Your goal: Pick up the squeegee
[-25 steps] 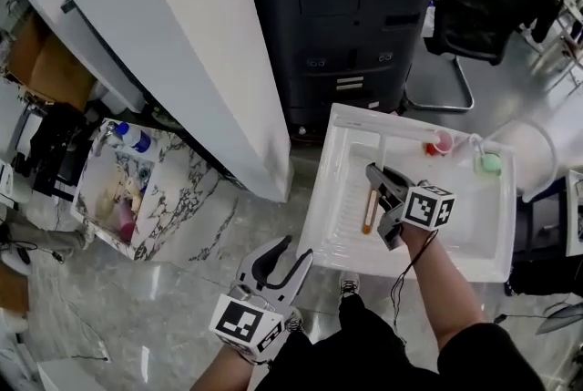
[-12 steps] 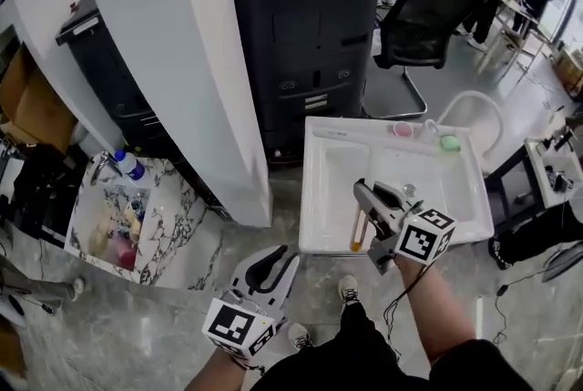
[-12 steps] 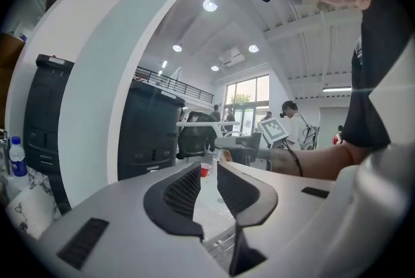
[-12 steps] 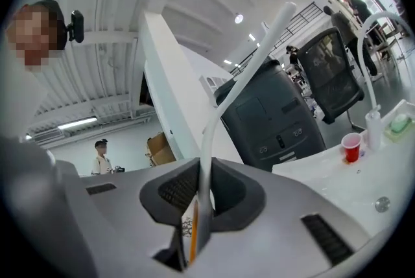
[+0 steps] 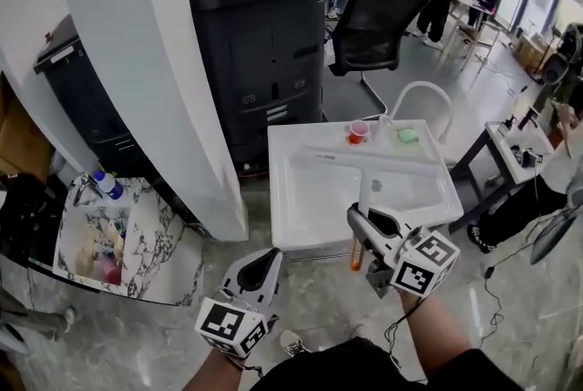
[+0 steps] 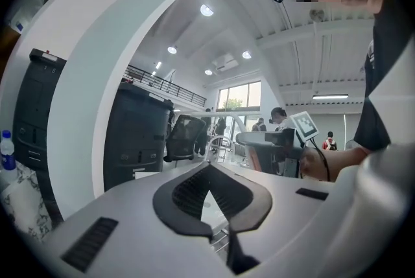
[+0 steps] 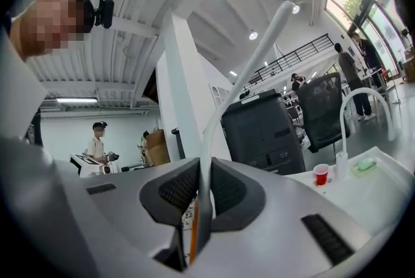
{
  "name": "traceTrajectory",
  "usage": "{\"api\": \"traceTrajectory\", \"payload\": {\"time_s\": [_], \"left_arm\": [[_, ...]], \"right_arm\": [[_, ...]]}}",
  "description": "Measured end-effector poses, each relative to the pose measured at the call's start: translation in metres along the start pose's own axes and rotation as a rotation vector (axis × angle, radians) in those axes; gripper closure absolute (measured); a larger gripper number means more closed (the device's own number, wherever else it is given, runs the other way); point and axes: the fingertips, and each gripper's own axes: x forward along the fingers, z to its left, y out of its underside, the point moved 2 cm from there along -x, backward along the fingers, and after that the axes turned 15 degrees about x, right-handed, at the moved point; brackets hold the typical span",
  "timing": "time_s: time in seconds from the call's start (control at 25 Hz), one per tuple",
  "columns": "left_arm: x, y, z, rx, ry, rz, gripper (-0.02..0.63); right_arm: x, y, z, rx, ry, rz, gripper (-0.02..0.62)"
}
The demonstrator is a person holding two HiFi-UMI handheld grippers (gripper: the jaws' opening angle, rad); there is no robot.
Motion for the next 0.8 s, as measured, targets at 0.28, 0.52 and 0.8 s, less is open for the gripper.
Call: {"api": "traceTrajectory", "payload": {"time_s": [0.28,0.52,0.8], "left_arm": [[0.02,-0.009,-0.055,0.015,-0.013,0.001,0.589],[0.037,-0.019,-0.128,0.03,-0.051,0.031,0.589],[0.038,-0.026,-0.197,0.063,-0.109,0.051,0.589]], "right_arm": [[-0.064,-0.014,0.004,-0.099,-0.025,-0.005,0.541],[-0.128,-0.02,-0.015,-0.099,-0.074,0.005,0.541],[-0.185,-0.022,-0.028,-0.081,-0.135,0.016,0.541]]}}
